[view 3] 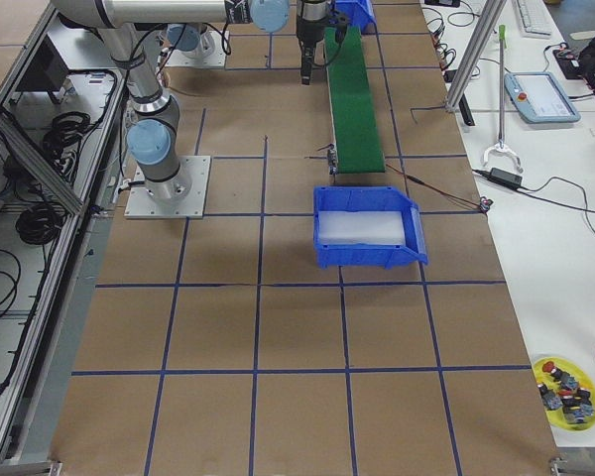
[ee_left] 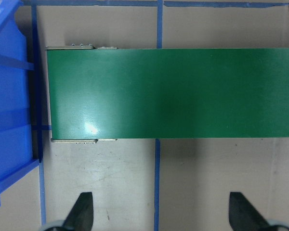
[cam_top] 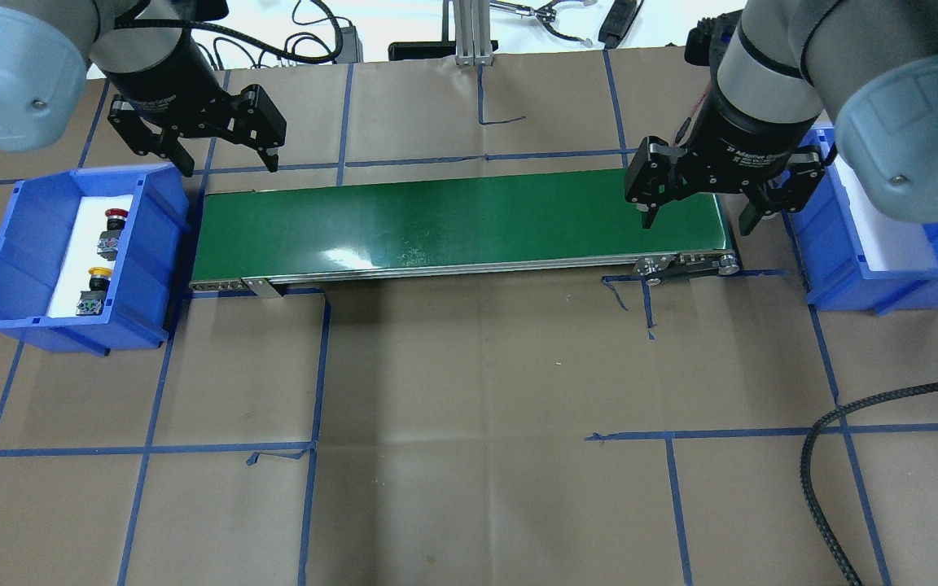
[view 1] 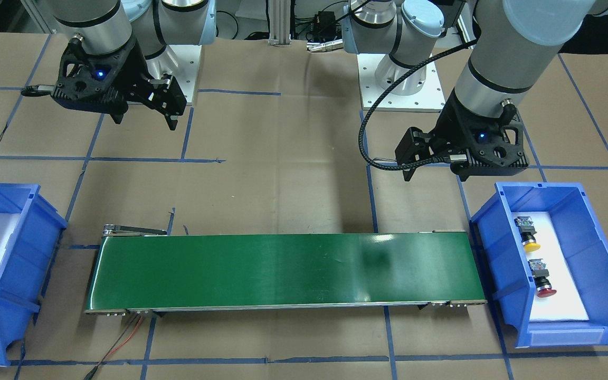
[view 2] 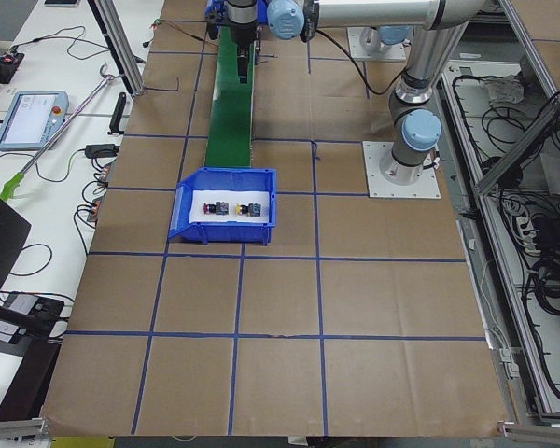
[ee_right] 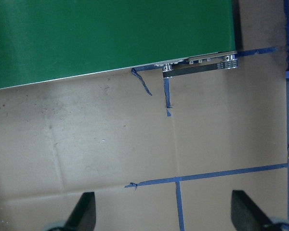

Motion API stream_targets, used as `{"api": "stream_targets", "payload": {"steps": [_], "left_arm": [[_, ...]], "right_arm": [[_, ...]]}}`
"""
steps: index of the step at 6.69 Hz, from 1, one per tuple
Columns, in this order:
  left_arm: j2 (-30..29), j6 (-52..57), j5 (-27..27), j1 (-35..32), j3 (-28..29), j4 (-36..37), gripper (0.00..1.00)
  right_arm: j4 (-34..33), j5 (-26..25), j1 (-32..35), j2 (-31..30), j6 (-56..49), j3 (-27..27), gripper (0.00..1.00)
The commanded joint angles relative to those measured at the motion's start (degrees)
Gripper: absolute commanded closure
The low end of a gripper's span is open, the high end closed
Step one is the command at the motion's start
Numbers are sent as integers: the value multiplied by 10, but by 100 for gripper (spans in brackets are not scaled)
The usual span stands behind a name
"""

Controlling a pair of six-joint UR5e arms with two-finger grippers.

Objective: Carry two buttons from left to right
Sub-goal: 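Move the left gripper over the blue bin holding the buttons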

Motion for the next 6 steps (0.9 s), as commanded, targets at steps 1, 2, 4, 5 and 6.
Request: {"api": "stream_targets", "payload": {"steps": [1,2,4,5,6], "left_arm": [[1,4,4,5,-1,0,0],[4,51,6,22,-3,0,0],[9,117,5,124,-3,0,0],[9,184,6,179,0,0,0],[2,236,3,222,-1,0,0]], "right_arm": [[-2,4,0,0,3,1,0],[-27,3,0,-2,3,1,0],[-27,4,0,0,4,1,0],[-26,3,0,1,3,2,0],[-27,4,0,1,3,2,0]]}}
